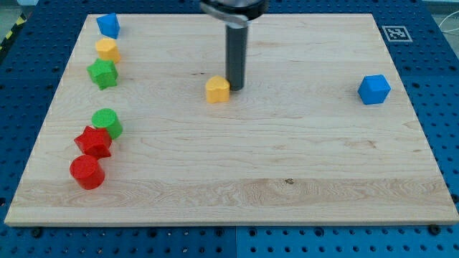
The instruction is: Push the yellow heart towards center left
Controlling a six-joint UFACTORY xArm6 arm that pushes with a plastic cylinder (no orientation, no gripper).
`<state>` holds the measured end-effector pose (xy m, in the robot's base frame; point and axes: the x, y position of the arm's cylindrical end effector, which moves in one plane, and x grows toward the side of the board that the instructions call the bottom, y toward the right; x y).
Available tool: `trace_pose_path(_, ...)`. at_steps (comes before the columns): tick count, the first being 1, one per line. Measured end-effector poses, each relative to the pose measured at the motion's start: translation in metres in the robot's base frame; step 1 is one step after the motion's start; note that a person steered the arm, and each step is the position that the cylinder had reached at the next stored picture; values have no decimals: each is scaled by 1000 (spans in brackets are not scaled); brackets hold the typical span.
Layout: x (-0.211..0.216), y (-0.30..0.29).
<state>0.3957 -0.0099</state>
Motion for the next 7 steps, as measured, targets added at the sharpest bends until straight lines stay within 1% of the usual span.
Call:
trace_pose_path(1,10,-31)
trace_pose_path(2,22,-40)
trace_pose_path(3,37,-22)
trace_pose_path(6,57,-109)
trace_pose_path(7,54,-133)
